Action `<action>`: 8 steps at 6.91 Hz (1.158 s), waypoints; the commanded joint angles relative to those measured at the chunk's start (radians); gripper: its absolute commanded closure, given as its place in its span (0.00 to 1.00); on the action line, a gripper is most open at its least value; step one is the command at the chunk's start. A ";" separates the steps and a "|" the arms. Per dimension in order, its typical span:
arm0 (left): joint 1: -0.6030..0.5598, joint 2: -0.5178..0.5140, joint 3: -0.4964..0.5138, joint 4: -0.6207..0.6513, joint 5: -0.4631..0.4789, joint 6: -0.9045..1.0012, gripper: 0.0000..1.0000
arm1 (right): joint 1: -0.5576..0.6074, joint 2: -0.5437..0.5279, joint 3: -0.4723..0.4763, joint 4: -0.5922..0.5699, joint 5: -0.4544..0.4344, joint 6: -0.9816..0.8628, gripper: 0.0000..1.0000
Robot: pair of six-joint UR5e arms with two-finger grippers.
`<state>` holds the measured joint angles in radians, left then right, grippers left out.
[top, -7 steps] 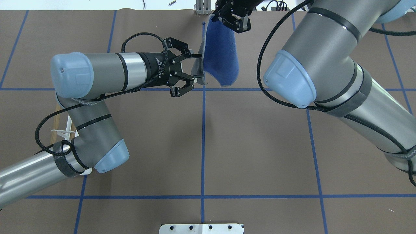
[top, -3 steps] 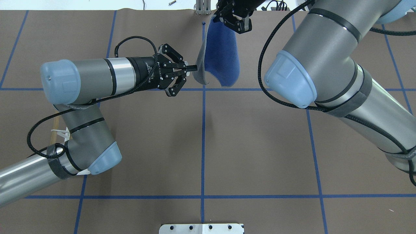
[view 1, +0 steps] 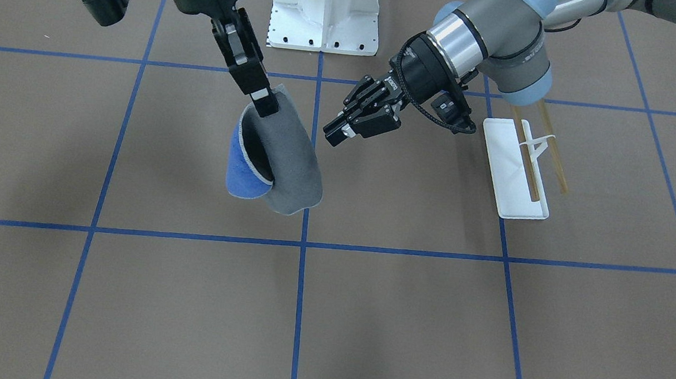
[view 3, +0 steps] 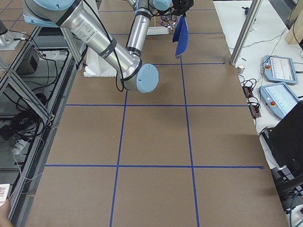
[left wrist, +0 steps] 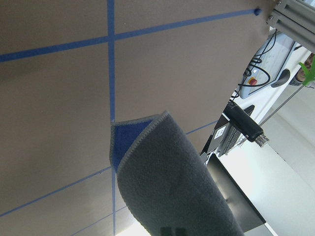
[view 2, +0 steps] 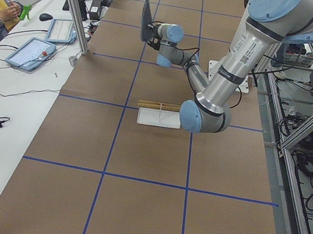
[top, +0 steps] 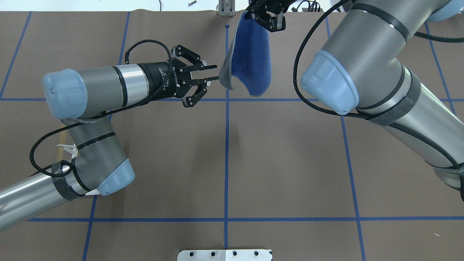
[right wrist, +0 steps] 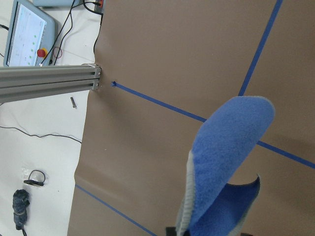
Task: Hang towel on rack
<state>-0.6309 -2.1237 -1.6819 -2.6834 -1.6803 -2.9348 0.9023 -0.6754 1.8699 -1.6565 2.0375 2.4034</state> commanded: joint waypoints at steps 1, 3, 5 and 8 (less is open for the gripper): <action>0.000 -0.002 0.002 0.000 0.030 -0.055 0.02 | 0.013 -0.013 0.003 0.003 -0.023 0.164 1.00; 0.002 -0.010 0.004 -0.004 0.080 -0.090 0.02 | 0.012 -0.013 0.014 0.009 -0.031 0.308 1.00; 0.016 -0.015 0.008 -0.006 0.140 -0.125 0.02 | 0.003 -0.013 0.037 0.012 -0.066 0.430 1.00; 0.037 -0.073 0.050 -0.006 0.198 -0.162 0.02 | -0.028 -0.013 0.060 0.012 -0.111 0.490 1.00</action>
<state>-0.6035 -2.1845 -1.6418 -2.6890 -1.5067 -3.0825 0.8841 -0.6887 1.9203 -1.6445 1.9398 2.8768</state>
